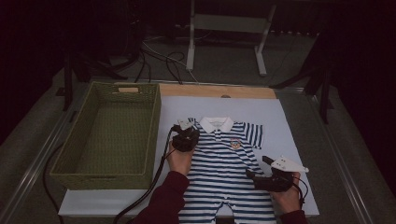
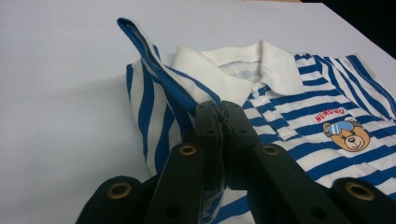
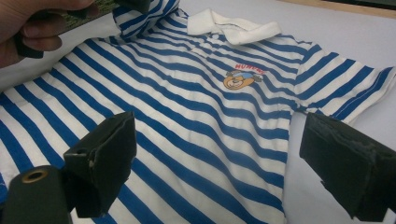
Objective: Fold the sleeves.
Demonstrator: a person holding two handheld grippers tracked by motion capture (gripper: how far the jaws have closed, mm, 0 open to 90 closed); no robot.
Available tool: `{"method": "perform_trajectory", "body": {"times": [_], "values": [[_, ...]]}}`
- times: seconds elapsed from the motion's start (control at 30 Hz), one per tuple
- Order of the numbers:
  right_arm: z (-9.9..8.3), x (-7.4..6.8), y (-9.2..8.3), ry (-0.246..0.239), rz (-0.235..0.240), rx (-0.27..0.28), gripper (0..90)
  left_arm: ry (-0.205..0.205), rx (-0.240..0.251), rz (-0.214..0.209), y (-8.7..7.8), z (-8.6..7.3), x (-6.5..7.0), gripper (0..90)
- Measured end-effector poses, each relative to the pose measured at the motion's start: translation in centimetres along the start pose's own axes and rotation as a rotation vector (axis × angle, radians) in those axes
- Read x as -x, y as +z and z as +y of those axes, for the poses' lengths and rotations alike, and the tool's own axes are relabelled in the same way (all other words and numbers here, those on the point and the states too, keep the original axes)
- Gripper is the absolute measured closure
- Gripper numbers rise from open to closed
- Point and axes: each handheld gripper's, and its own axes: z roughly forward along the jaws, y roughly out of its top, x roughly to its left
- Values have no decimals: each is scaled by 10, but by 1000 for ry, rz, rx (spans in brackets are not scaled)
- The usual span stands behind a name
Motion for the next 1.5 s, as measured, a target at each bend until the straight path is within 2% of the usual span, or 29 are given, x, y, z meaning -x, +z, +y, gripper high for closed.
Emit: {"method": "perform_trajectory", "body": {"times": [0.83,1.17,1.5], "values": [[0,0,0,-1,2,-2,107,-4,-38,-19,13,-8,3,846],[0,0,0,-1,1,-1,107,0,-53,-32,17,-10,4,784],[0,0,0,-1,1,0,107,9,-61,-76,19,-12,4,699]]}}
